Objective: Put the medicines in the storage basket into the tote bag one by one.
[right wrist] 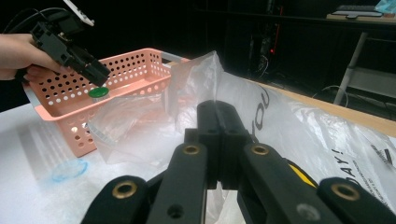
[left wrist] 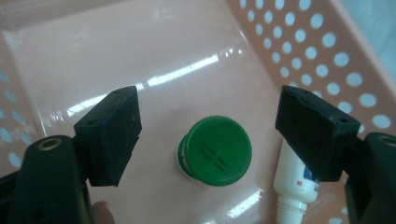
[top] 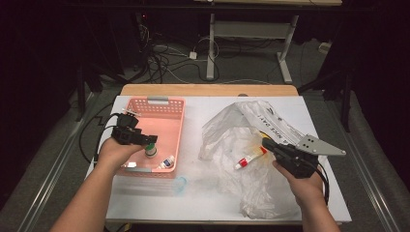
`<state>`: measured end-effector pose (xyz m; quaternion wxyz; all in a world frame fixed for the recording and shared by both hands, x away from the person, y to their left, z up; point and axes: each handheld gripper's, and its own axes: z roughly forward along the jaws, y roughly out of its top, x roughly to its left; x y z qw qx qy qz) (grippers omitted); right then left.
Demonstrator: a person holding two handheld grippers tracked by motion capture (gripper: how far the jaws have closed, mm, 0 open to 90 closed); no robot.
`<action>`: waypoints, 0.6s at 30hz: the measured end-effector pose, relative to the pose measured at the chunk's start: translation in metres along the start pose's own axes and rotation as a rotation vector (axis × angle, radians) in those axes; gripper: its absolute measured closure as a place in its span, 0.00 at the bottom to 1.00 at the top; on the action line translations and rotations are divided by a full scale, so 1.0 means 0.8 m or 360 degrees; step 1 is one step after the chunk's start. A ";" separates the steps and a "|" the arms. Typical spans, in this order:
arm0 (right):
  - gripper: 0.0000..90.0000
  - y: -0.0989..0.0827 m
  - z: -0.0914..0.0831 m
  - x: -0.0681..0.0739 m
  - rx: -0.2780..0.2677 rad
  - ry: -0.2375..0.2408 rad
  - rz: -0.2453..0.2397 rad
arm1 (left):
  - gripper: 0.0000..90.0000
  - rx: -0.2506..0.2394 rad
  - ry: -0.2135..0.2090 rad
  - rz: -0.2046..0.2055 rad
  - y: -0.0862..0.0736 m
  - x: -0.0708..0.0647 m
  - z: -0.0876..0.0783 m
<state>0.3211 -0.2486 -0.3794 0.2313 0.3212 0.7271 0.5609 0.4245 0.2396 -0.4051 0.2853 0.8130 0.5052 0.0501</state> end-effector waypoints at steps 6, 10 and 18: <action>1.00 0.001 0.000 0.001 -0.0012 0.0004 -0.0016 | 0.26 0.0140 0.0026 0.0022 -0.002 0.000 0.012; 1.00 0.000 0.000 0.001 -0.0001 -0.0001 -0.0010 | 0.32 0.0214 0.0061 0.0052 0.000 -0.004 0.018; 1.00 0.000 0.000 0.001 0.0000 0.0000 -0.0012 | 0.45 0.0309 0.0073 0.0094 0.002 -0.008 0.025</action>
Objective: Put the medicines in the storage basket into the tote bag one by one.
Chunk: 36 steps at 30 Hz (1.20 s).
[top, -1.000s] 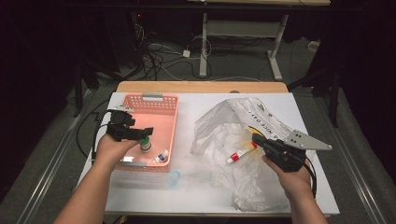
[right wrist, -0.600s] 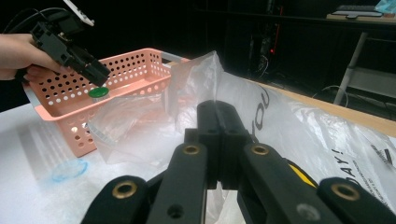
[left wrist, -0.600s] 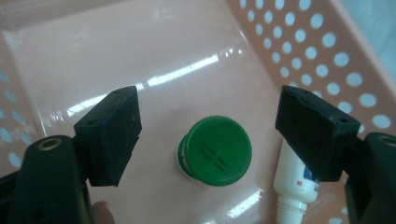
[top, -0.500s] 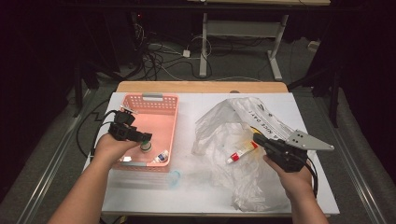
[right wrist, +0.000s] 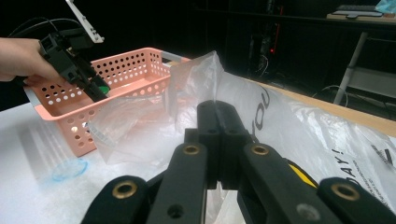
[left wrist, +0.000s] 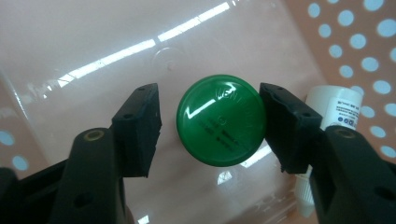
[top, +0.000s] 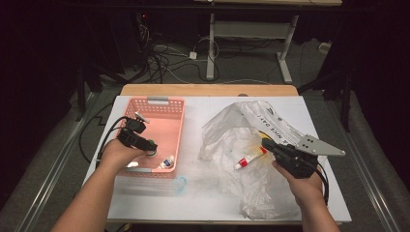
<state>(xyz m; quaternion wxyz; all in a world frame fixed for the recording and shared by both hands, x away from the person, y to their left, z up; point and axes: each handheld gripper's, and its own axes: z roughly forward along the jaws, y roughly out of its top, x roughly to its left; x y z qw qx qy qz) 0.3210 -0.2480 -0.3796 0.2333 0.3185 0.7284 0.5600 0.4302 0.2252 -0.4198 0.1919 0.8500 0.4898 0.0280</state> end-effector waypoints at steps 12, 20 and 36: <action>1.00 0.000 -0.001 0.000 0.0000 -0.0004 0.0006 | 0.56 0.0038 0.0039 0.0061 -0.001 -0.007 0.003; 1.00 0.000 -0.001 0.000 0.0001 -0.0003 -0.0001 | 0.56 -0.0009 0.0061 0.0077 -0.002 -0.010 -0.001; 1.00 0.001 -0.002 0.001 -0.0009 -0.0009 -0.0009 | 0.56 -0.0271 0.0001 0.0072 -0.024 -0.025 -0.027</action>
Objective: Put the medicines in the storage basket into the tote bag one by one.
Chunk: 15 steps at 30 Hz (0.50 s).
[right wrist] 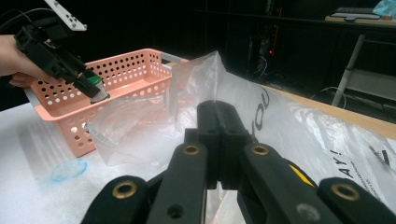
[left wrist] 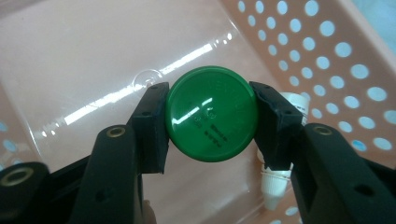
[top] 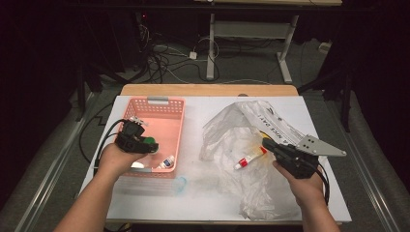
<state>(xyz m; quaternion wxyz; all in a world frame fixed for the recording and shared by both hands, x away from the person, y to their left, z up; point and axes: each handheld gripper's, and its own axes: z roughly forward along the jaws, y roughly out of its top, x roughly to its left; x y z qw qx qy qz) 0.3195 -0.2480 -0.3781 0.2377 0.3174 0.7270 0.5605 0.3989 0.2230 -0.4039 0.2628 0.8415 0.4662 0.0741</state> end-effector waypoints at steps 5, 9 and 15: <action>1.00 0.000 -0.001 0.000 0.0002 0.0003 -0.0003 | 0.56 -0.0098 -0.0022 -0.0012 -0.011 -0.003 -0.007; 1.00 0.000 0.000 0.001 0.0005 0.0005 -0.0003 | 0.56 -0.0180 -0.0015 -0.0012 -0.020 -0.009 -0.010; 1.00 -0.001 0.002 0.002 0.0012 0.0007 -0.0005 | 0.56 -0.0237 0.0013 0.0012 -0.030 -0.018 -0.010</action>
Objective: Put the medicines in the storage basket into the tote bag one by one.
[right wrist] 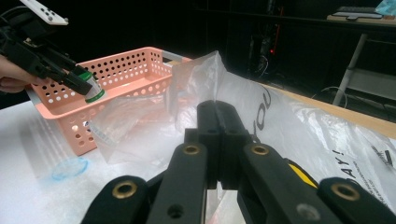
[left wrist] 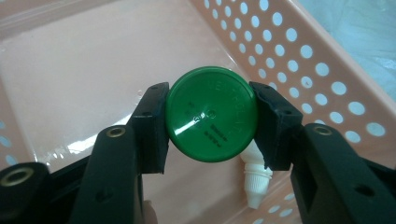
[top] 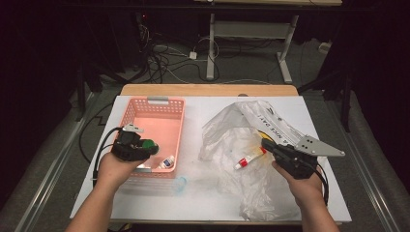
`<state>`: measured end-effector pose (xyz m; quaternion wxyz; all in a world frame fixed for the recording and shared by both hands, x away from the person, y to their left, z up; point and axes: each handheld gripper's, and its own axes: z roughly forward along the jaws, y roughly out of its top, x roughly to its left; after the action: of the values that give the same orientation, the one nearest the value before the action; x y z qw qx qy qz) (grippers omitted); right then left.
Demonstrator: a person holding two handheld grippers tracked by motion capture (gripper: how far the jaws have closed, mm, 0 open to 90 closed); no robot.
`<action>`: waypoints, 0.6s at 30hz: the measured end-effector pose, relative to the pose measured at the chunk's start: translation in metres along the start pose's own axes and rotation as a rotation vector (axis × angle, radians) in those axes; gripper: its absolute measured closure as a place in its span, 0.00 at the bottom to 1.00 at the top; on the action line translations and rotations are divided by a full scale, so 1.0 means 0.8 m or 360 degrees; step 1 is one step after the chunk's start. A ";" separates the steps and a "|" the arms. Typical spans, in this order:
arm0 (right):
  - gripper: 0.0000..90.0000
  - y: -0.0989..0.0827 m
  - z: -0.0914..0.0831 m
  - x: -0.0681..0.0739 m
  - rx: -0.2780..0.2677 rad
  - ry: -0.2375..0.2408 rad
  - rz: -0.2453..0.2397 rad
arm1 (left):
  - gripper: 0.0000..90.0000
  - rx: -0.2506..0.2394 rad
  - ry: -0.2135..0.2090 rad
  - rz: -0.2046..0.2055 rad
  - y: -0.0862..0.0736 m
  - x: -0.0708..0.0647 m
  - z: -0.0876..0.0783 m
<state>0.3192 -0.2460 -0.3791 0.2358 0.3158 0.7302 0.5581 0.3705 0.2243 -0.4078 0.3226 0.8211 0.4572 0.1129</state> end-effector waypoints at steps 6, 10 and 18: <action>1.00 0.000 0.001 0.000 0.0002 0.0001 -0.0009 | 0.56 -0.0051 0.0005 -0.0003 -0.007 -0.004 -0.004; 1.00 0.000 0.001 0.002 0.0002 0.0004 -0.0005 | 0.56 -0.0096 0.0000 -0.0008 -0.013 -0.006 -0.007; 1.00 -0.001 0.003 0.003 0.0015 0.0005 -0.0013 | 0.56 -0.0198 -0.0015 0.0021 -0.024 -0.011 -0.007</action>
<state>0.3190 -0.2429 -0.3807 0.2354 0.3131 0.7344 0.5543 0.3499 0.2267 -0.4148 0.3745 0.8029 0.4425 0.1393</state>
